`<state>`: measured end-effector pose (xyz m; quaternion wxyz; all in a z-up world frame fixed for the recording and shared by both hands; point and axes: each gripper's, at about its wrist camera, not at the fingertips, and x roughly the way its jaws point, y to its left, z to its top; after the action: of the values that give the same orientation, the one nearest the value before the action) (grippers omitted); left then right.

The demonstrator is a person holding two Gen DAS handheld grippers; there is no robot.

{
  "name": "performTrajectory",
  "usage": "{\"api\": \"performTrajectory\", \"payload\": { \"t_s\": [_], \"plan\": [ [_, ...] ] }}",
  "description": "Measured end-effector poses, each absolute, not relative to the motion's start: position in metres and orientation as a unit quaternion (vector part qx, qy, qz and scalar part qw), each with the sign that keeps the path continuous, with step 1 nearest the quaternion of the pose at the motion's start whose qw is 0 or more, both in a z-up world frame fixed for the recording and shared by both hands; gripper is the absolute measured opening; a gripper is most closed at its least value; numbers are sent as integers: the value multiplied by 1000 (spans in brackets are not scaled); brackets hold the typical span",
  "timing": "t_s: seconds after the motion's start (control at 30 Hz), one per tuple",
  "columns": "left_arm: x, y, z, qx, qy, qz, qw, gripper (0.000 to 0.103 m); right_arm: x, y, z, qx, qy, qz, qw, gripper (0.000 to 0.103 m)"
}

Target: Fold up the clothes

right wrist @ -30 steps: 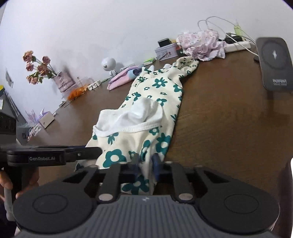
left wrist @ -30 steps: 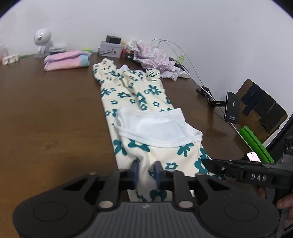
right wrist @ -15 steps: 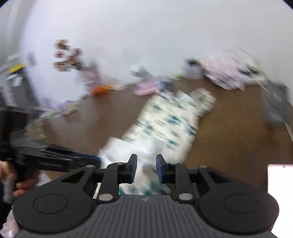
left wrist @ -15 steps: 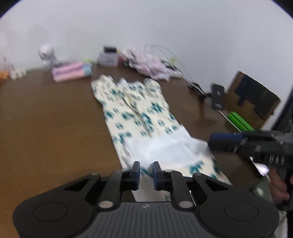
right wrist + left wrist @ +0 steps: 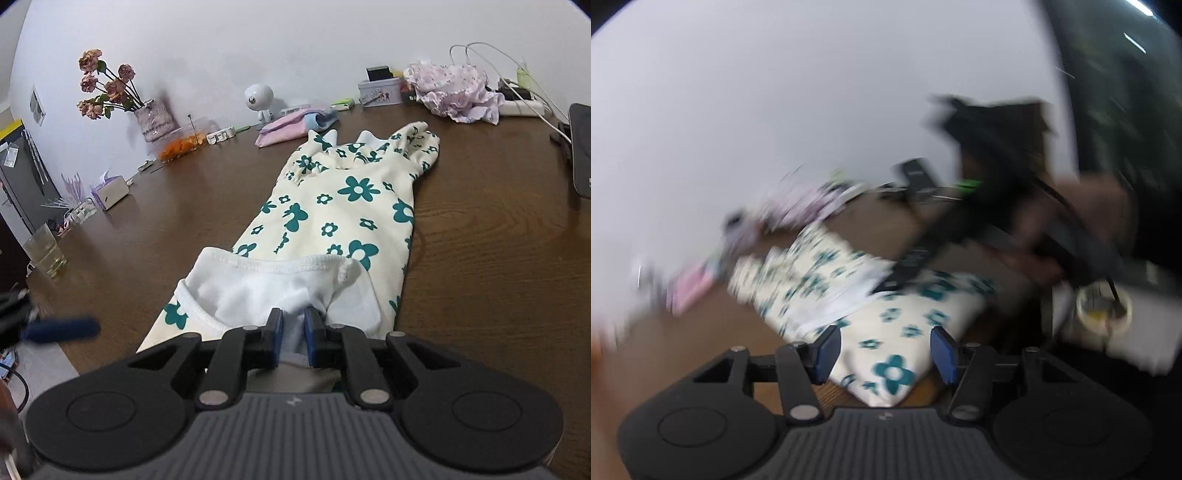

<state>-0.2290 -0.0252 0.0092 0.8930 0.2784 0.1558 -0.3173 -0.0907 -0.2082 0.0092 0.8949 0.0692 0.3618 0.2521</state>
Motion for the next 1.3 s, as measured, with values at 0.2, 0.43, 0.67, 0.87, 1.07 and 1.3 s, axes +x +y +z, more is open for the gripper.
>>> {"api": "performTrajectory", "payload": {
  "t_s": [0.2,0.43,0.67,0.87,1.07,1.3],
  "plan": [
    [-258,-42,-44,485,57,-335,806,61,-97,-209,17,45,385,256,886,12],
    [-245,-38,-66,562,1,-321,762,53,-122,-216,23,39,412,270,869,12],
    [-221,-33,-44,522,69,-373,764,40,-167,-241,47,-5,334,333,882,70],
    [-200,-24,-23,446,122,-412,785,37,-244,-238,36,-287,136,473,822,102],
    [-191,-28,-11,403,168,-438,786,33,-224,-222,3,-397,124,466,781,85],
    [-209,-11,9,328,211,-491,779,18,-197,-238,21,-246,253,525,775,43]
  ]
}}
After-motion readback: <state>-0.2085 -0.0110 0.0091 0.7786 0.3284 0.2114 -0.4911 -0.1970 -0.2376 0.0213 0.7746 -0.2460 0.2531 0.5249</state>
